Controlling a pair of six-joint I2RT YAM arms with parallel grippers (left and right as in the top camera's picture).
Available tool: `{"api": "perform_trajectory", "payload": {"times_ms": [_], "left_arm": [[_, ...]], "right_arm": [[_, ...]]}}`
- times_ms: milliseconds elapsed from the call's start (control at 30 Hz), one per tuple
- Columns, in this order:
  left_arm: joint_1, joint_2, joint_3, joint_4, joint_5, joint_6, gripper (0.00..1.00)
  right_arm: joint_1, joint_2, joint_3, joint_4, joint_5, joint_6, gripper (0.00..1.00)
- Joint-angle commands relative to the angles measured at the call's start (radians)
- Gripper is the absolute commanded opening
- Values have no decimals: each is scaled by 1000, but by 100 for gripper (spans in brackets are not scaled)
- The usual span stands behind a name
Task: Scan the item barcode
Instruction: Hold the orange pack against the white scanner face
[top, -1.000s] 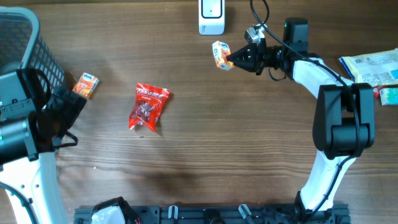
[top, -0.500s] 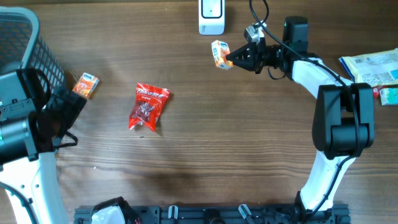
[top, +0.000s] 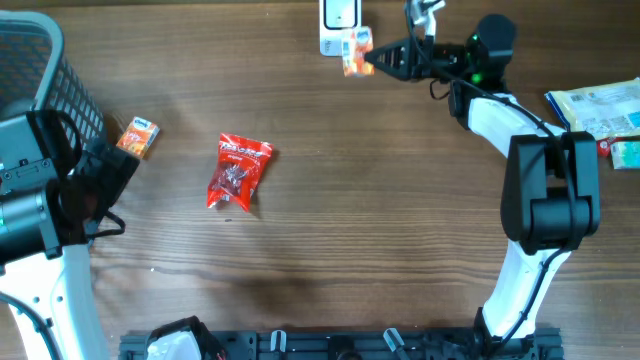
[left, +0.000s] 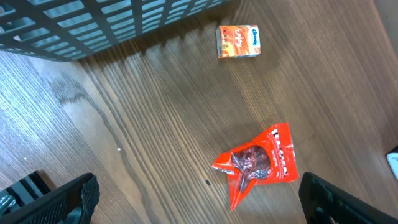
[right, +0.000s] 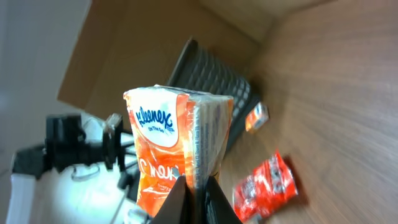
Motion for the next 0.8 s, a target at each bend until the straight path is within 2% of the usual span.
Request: {"api": "perform_trajectory", "payload": {"times_ms": [0,200,300,467,567,667,767], "left_arm": [[7,0,0,0,5,0,100],[7,0,0,0,5,0,100],[7,0,0,0,5,0,100],[7,0,0,0,5,0,100],[7,0,0,0,5,0,100],[7,0,0,0,5,0,100],[7,0,0,0,5,0,100]], "right_arm": [[0,11,14,-27,150,-8,5],[2,11,40,-333,443,-304,5],[6,11,100,-545,545,-481,4],[12,0,282,-1014,820,-804,4],[38,-1,403,-1217,1040,-963,5],[80,-1,506,-1342,1281,-1084,5],[134,-1,547,-1346,1458,-1192,4]]}}
